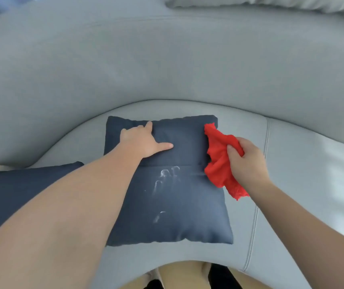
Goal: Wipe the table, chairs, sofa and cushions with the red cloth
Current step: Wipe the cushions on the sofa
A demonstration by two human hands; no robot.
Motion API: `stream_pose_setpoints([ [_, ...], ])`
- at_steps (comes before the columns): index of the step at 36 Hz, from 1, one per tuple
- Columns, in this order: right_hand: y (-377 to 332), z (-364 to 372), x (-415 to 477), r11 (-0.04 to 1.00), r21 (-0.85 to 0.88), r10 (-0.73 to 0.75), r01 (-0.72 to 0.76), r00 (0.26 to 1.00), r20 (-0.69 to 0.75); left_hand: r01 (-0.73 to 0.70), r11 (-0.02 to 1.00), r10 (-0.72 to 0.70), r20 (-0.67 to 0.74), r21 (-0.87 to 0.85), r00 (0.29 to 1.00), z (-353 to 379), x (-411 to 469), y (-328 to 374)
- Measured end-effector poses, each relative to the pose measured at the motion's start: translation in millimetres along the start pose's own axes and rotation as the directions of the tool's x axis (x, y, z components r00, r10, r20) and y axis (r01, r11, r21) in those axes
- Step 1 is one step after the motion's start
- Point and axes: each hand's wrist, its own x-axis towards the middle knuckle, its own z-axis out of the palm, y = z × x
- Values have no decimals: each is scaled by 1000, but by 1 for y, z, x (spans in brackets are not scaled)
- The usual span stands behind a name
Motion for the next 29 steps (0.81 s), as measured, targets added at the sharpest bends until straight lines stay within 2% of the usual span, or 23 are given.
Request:
stream_pose_setpoints([
  [4,-8,4,-18,1000,2,19,-19,996,-87,144,985,-156,134,92,979,13,-29,-9],
  [6,-19,3,-22,1000,-12,6,-7,994,-106,195,979,-202,218,54,955,31,-46,-25],
  [8,-30,3,-23,998,-63,-8,2,997,-80,242,968,-222,211,-69,952,49,-61,-42],
  [10,-36,2,-21,993,-118,-16,13,999,-30,203,932,-169,136,-300,976,63,-73,-47],
  [12,-36,5,-24,987,-163,-11,16,999,32,168,818,-107,141,-550,984,73,-84,-43],
  [14,-30,16,-30,965,-250,-46,73,993,113,189,726,-115,155,-661,981,85,-90,-32],
  [18,-6,55,-41,828,-494,-84,266,929,360,218,715,-202,103,-664,974,111,-92,-15],
  [21,-1,71,-50,838,-418,-255,349,930,266,248,733,-247,92,-633,965,118,-82,-12],
  [22,-2,75,-57,823,-392,-323,411,906,273,252,738,-256,86,-626,963,117,-77,-11],
  [24,3,83,-81,733,-388,-428,558,822,375,258,750,-270,74,-609,960,116,-68,-9],
  [25,9,86,-97,713,-375,-446,593,795,411,265,764,-274,75,-588,959,117,-67,-7],
  [29,38,82,-161,756,-274,-433,594,769,470,293,773,-285,106,-563,953,124,-77,0],
])
